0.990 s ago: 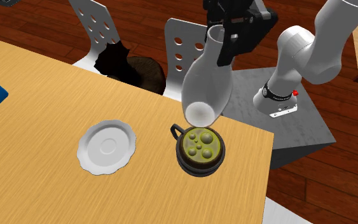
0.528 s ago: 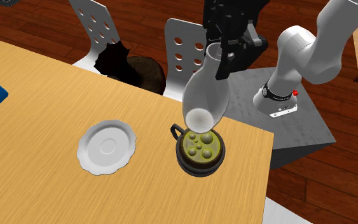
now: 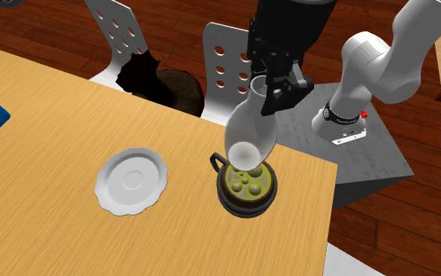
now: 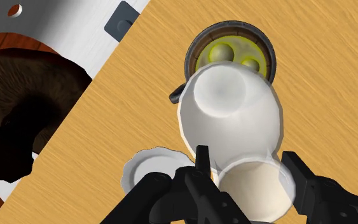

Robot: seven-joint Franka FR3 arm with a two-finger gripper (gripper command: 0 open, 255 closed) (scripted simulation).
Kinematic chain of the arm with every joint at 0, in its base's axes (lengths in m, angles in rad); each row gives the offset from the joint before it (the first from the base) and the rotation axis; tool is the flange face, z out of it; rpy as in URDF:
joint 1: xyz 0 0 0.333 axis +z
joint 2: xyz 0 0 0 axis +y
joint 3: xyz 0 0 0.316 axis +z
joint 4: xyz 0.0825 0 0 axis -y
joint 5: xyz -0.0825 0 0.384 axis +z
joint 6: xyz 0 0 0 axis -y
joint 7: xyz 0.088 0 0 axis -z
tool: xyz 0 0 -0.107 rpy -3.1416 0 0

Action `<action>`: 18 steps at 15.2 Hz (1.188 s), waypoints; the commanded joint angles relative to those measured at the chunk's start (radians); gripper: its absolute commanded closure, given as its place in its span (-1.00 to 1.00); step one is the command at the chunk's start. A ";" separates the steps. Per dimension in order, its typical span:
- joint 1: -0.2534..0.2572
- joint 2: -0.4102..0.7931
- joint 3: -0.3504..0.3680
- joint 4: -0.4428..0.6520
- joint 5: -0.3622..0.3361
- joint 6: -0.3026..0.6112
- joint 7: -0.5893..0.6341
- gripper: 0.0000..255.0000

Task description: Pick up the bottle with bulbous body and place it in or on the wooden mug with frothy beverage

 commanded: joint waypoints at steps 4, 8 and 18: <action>0.002 -0.020 0.000 -0.088 0.005 0.070 -0.001 1.00; 0.003 -0.035 -0.001 -0.158 0.009 0.125 -0.003 1.00; 0.006 -0.055 0.001 -0.305 0.015 0.252 -0.004 1.00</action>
